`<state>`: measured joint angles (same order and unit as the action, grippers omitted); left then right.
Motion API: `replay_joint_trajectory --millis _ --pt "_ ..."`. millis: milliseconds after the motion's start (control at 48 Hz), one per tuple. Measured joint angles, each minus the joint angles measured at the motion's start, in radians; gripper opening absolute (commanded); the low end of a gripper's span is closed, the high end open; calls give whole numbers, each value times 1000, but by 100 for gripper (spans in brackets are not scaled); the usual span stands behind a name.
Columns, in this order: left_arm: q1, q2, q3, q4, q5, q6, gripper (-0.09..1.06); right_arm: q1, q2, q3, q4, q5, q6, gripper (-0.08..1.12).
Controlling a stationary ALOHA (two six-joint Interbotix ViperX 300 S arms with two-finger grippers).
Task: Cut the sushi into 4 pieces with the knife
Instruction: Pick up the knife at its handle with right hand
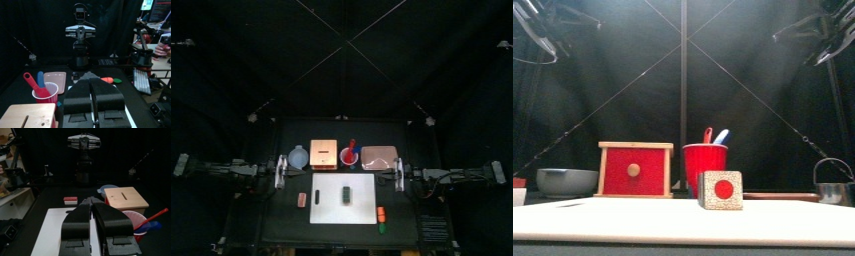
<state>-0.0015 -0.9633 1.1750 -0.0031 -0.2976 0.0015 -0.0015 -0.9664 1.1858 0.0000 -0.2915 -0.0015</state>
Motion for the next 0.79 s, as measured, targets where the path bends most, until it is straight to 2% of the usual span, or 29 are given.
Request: replay_joint_trajectory --millis 21,104,208,354,562,667,792 --pt "-2 3 2 -3 -3 -2 -4 -2 0 -2 0 0 0 0" --pt "-3 34 14 -54 -29 -12 0 -5 12 -40 34 0 20 8" --pt "-6 74 15 -101 -40 -8 1 -60 67 -155 120 51 25 9" --pt "-8 123 0 -107 -43 -6 2 -227 201 -377 230 311 28 11" --pt "-8 147 -12 -107 -46 -8 2 -466 434 -669 325 719 5 18" --pt "-8 147 -12 -120 -44 -8 2 -557 552 -778 345 908 -8 30" --pt "-8 147 -12 -124 -46 -8 2 -623 706 -899 411 1135 -58 58"
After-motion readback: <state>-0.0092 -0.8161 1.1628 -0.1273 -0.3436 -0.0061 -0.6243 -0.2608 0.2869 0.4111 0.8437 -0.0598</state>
